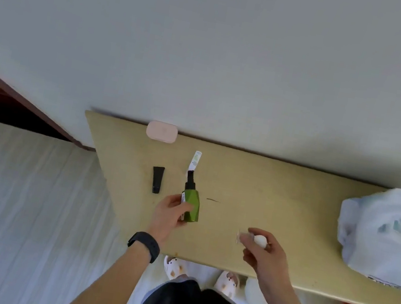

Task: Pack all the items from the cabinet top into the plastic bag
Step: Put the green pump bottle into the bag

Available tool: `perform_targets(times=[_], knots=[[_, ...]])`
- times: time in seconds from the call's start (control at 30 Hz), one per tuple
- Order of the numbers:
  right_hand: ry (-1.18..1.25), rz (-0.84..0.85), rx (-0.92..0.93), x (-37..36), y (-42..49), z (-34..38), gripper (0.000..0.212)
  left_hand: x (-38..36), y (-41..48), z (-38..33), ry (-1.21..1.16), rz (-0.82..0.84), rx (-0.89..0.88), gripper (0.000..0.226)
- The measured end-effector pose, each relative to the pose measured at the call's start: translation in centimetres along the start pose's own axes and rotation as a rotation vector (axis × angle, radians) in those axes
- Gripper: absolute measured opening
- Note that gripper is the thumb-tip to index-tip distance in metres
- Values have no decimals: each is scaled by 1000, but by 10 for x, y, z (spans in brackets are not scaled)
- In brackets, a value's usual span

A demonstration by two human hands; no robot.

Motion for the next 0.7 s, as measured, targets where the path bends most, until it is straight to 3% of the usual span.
perform_targets(times=[0.13, 0.27, 0.4, 0.5, 0.6, 0.7], knots=[[166, -130, 70, 66, -14, 33, 21, -92, -27, -32, 108, 192, -65, 37], [441, -277, 97, 154, -29, 58, 14, -187, -64, -68, 200, 357, -170, 28], [662, -426, 153, 252, -42, 91, 18, -277, -103, -102, 216, 511, -238, 33], [550, -501, 257, 321, -36, 125, 20, -339, -130, -126, 199, 645, -264, 47], [209, -609, 327, 377, -24, 159, 33, -396, -155, -139, 231, 791, -258, 54], [-41, -690, 321, 415, -7, 180, 34, -444, -170, -139, 353, 863, -252, 48]])
Point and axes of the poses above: each hand's wrist, its own y-axis towards the middle knuckle, its own x-axis out of the back of the hand, z = x × y, the point moved 10 cm from there along y, towards the middle knuckle, and after that the axes turned 10 degrees about y, right-handed, at the moved point
